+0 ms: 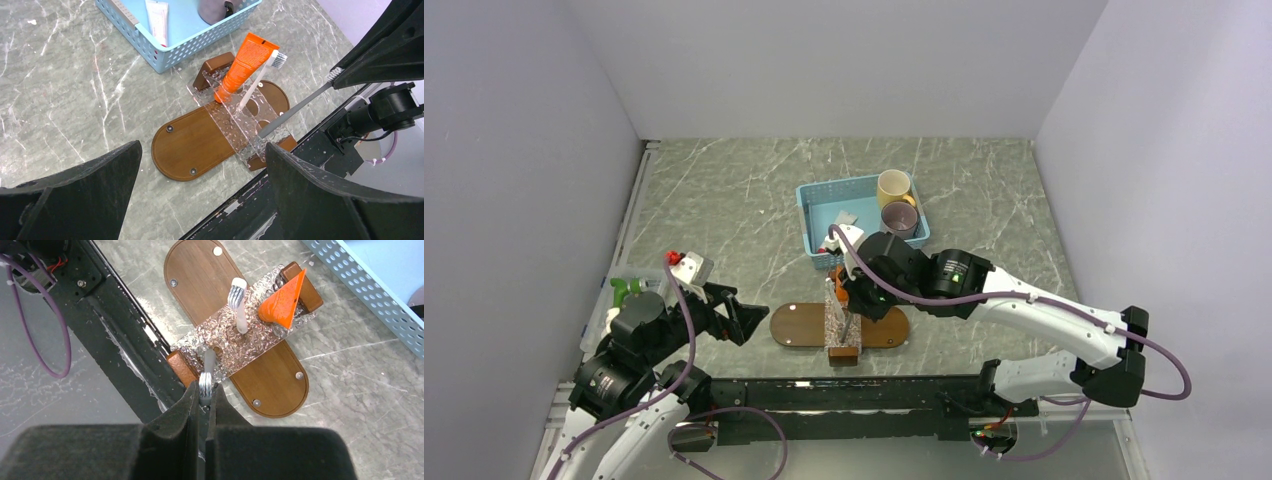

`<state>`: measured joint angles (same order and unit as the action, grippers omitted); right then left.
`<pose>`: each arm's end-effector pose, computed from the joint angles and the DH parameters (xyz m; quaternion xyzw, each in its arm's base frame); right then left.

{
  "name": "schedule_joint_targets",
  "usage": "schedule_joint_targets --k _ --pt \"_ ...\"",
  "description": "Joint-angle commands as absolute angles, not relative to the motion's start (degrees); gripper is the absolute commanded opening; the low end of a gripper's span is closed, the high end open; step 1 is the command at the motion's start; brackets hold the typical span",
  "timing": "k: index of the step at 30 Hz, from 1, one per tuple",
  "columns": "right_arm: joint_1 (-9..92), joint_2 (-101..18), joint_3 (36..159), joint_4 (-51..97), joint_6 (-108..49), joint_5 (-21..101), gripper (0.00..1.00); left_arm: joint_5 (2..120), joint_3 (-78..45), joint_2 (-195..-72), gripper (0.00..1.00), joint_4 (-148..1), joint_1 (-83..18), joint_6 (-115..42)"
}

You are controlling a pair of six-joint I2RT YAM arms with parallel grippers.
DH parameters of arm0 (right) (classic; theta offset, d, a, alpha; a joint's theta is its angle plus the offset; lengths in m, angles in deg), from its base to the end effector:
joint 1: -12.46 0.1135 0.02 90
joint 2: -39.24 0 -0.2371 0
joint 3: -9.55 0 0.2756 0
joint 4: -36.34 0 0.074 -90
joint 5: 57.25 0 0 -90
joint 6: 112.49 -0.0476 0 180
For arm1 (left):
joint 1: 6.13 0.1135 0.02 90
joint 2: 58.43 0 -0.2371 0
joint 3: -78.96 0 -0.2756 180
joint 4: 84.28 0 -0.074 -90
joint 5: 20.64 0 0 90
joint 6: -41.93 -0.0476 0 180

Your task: Prepare toiletry sets of a toothbrush and toothpaste on the tray

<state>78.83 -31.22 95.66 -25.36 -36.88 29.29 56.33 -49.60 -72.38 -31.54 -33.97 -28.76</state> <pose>0.1190 0.2649 0.3238 -0.3960 0.8381 0.2210 0.3031 0.1053 -0.0677 0.3067 0.1274 0.7822 -0.3239 0.5167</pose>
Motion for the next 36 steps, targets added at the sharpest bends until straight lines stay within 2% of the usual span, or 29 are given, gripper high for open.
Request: schedule_joint_targets --k 1,36 --pt "79.37 -32.03 96.12 -23.71 -37.69 27.76 0.00 56.71 -49.62 -71.63 0.99 -33.38 -33.91 -28.12" --pt "79.65 -35.32 95.83 -22.14 -37.96 24.87 0.00 56.71 -49.67 -72.22 0.99 -33.47 -33.94 -28.21"
